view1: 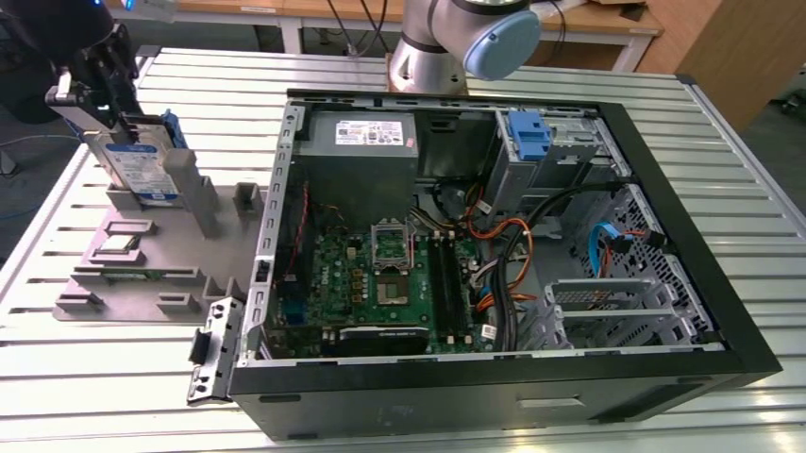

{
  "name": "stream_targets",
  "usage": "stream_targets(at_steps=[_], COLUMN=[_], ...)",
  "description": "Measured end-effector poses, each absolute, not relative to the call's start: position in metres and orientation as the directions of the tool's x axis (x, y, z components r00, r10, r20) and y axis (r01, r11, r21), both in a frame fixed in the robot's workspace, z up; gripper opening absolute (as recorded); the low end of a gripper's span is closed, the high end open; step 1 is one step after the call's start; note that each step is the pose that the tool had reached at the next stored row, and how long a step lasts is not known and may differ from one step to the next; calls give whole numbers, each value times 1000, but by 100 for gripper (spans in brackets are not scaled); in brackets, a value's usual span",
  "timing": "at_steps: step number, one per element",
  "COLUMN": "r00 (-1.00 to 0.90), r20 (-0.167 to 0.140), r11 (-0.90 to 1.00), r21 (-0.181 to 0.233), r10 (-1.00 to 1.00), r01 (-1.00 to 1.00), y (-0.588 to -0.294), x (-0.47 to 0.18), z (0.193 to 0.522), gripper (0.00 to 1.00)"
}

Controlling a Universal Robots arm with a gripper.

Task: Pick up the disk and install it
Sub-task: 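Pick up the disk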

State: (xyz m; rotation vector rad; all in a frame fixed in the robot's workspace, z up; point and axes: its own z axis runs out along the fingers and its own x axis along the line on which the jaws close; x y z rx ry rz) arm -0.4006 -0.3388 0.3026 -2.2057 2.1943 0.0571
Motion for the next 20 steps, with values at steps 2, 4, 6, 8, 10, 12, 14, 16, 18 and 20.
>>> stream_targets(at_steps=[2, 4, 6, 8, 10, 12, 14, 16, 18, 20], r00=[5, 5, 5, 5, 5, 5, 5, 5, 5, 5], r20=[-47, -47, -47, -47, -47, -47, -47, -47, -47, -47], r11=[-5, -5, -5, -5, -5, -5, -5, -5, -5, -5], r21=[5, 5, 5, 5, 5, 5, 5, 5, 5, 5], r10=[-999, -999, -999, -999, -999, -999, -999, -999, -999, -999], r01=[-1000, -1000, -1000, -1000, -1000, -1000, -1000, -1000, -1000, -1000], y=[-339, -339, -339, -339, -339, -339, -339, -339, -339, -339], x=[-401, -400, -400, -400, -400, -400, -400, -400, -400, -400], z=[303, 303, 303, 303, 303, 303, 303, 303, 303, 303], gripper=[45, 45, 45, 37, 35, 35, 35, 35, 35, 35])
